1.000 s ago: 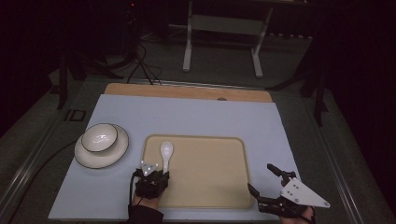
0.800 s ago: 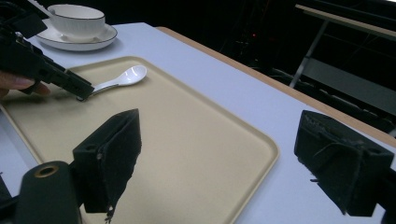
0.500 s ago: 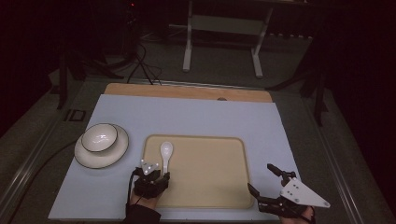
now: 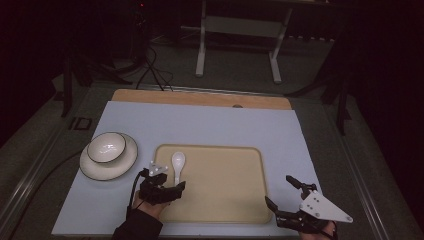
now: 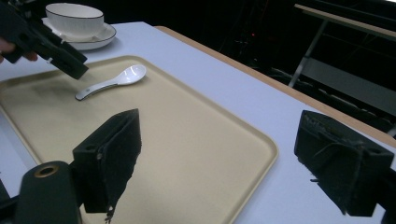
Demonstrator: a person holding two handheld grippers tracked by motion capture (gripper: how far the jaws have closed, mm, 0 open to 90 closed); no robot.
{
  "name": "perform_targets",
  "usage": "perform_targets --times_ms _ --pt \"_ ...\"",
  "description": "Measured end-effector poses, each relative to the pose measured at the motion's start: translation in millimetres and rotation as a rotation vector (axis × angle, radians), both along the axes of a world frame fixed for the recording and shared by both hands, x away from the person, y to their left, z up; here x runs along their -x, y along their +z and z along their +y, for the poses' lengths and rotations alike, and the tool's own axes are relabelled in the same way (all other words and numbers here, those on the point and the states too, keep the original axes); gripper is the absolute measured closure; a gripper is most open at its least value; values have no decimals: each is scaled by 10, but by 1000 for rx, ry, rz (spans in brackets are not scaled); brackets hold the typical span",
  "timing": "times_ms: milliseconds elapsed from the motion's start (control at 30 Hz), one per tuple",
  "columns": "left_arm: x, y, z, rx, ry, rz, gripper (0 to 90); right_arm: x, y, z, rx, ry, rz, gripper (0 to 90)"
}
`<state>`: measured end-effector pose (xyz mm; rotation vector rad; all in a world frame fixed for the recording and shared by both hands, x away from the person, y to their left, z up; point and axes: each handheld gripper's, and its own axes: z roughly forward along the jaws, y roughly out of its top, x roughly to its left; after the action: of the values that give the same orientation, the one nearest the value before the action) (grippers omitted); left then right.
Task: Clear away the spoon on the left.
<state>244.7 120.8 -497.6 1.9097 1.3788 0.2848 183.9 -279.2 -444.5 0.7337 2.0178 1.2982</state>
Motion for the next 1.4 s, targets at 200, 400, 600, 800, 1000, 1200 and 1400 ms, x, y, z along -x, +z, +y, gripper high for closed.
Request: perform_targets --times_ms 200,400,600,800,1000,1200,1400 --pt "-40 73 106 36 -12 -10 131 -7 -4 -3 -1 -1 4 146" --pt "-52 79 259 68 -77 -51 19 -18 -13 -3 0 -1 10 146" --pt "-62 136 407 64 -87 -93 18 -26 -19 0 1 0 15 146" --pt "-69 212 589 57 -59 -117 18 -35 -23 3 -1 -5 18 146" --pt "-18 250 773 33 -46 -137 18 -35 -23 7 5 -4 14 147" --pt "34 252 910 37 -62 -167 18 -35 -24 14 9 -6 16 146" --pt "85 282 1094 28 -72 -181 18 -37 -26 19 10 -6 17 146"
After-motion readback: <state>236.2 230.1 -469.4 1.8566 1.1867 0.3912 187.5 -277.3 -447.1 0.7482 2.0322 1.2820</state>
